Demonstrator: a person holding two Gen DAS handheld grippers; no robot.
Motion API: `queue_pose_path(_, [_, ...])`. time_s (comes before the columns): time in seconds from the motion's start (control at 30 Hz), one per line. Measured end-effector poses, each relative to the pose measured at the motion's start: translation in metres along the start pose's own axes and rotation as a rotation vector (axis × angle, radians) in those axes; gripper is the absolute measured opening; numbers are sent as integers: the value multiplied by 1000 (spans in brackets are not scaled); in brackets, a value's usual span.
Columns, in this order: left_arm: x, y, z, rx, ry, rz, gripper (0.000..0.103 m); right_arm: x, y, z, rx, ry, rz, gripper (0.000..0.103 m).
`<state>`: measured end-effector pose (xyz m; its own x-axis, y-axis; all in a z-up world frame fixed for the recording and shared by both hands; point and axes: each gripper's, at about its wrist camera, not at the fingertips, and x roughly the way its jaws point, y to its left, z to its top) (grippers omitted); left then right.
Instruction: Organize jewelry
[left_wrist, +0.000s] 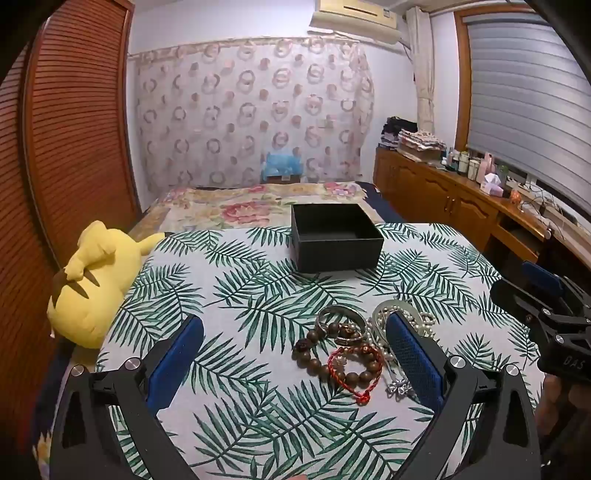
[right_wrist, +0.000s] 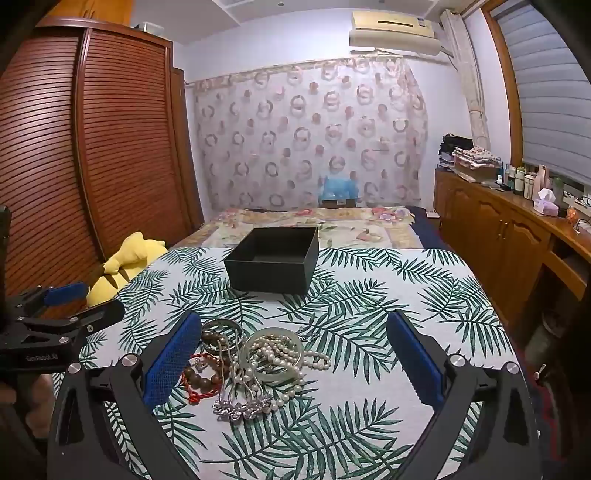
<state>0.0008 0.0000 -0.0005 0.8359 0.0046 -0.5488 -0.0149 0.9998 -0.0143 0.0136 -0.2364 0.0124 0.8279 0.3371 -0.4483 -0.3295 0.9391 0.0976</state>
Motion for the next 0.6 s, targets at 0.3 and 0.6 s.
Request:
queue_pose_path(0.3, [0, 0, 0, -2, 0, -2, 95, 0, 0, 0, 3, 0, 2, 100])
queue_pose_path(0.6, [-1, 0, 0, -2, -3, -2, 95, 1, -1, 0, 6, 0, 2, 100])
